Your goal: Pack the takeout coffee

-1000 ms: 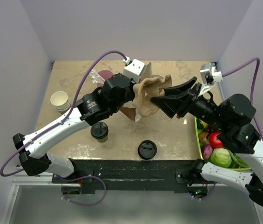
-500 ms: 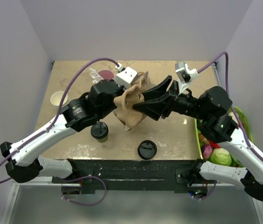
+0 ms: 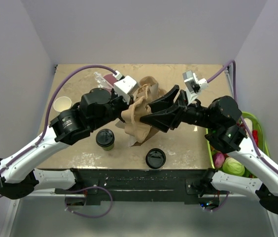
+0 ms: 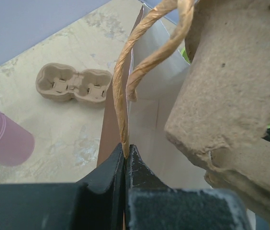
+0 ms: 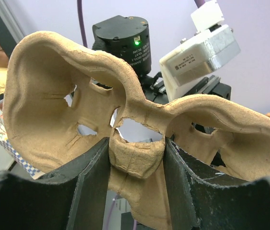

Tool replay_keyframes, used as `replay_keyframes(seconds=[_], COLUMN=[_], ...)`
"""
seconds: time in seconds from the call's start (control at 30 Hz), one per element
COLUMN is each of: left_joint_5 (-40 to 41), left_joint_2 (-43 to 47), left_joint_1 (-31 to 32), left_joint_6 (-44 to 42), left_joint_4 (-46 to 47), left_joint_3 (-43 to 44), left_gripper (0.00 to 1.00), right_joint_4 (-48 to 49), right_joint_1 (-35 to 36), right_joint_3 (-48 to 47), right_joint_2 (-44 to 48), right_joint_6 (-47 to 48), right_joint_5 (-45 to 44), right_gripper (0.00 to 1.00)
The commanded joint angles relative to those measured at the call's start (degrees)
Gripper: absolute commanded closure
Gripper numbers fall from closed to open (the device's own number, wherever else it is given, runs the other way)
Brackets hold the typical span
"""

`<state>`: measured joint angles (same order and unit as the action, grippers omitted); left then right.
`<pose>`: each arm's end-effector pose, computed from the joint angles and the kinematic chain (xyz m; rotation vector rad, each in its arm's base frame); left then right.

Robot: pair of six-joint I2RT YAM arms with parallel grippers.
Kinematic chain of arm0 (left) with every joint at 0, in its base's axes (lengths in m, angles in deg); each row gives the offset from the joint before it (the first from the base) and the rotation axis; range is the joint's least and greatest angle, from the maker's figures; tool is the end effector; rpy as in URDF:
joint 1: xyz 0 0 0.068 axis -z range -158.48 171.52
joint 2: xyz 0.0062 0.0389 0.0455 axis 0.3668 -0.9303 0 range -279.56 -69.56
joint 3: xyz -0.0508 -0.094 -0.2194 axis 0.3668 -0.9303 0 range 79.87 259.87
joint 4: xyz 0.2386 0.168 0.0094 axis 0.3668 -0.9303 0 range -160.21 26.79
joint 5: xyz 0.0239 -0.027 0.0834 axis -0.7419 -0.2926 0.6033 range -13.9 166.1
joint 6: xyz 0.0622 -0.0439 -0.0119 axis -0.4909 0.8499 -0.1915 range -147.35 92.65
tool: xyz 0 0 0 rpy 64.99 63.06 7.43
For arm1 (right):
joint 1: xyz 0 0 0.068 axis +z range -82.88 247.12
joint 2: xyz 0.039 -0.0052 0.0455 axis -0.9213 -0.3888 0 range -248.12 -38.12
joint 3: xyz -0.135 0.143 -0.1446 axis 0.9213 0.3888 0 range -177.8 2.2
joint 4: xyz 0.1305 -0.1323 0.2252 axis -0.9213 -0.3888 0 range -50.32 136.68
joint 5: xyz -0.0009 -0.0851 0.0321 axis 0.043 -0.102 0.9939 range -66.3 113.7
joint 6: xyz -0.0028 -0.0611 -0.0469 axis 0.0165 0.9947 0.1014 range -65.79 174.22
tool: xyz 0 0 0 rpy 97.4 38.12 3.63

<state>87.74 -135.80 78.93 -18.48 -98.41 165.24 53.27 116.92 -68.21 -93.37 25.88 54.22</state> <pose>0.1731 -0.2464 0.4371 0.6433 1.7781 -0.6146 0.1421 0.2198 0.4848 -0.7526 1.1739 1.4771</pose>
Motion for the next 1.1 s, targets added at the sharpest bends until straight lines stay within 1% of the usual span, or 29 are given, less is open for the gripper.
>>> replay_keyframes(seconds=[0.0,0.03,0.13,0.2,0.37,0.57,0.6,0.8,0.9,0.97,1.0,1.07], left_joint_5=[-2.8,-3.3,-2.7,-3.2,-5.7,-7.9,-8.2,-10.9,-11.3,-11.3,-13.5,-14.6], left_joint_2=[1.6,1.9,2.4,3.2,4.6,5.8,5.8,5.7,5.2,5.3,5.3,5.9], left_joint_1=[0.1,0.1,0.1,0.1,0.1,0.1,0.1,0.1,0.1,0.1,0.1,0.1], left_joint_6=[1.9,2.1,2.6,2.6,2.7,2.5,2.6,2.6,3.4,4.4,4.8,6.6], left_joint_4=[0.5,0.5,0.1,0.3,0.1,-0.8,-1.0,-2.6,-3.4,-3.6,-3.6,-3.2], left_joint_3=[0.7,0.7,1.0,0.9,1.2,0.8,0.8,0.4,0.6,0.7,0.5,0.4], left_gripper=[1.0,1.0,1.0,1.0,1.0,1.0,1.0,1.0,1.0,1.0,1.0,1.0], right_joint_4=[2.5,0.6,-0.9,-1.9,-8.7,-10.9,-13.3,-20.6,-20.2,-19.3,-19.0,-19.9], right_joint_1=[-0.1,-0.1,-0.2,-0.2,-1.1,-3.0,-3.0,-3.0,-3.0,-3.0,-3.0,-3.0], right_joint_3=[-0.5,-0.6,1.2,2.3,3.5,1.4,-0.1,-4.0,-4.5,-4.5,-4.4,-4.5], right_joint_2=[-0.2,-0.4,0.9,2.6,4.0,3.7,3.6,2.1,2.5,3.1,3.2,3.0], right_joint_6=[-1.5,-1.6,-2.2,-2.3,-2.9,-4.2,-3.9,5.7,11.9,13.0,13.1,13.0], right_joint_5=[1.8,1.6,-0.3,-3.2,-7.9,-11.1,-13.3,-17.2,-15.1,-14.3,-14.2,-16.2], right_gripper=[0.52,0.52,0.52,0.52,0.53,0.53,0.53,0.54,0.54,0.53,0.53,0.52])
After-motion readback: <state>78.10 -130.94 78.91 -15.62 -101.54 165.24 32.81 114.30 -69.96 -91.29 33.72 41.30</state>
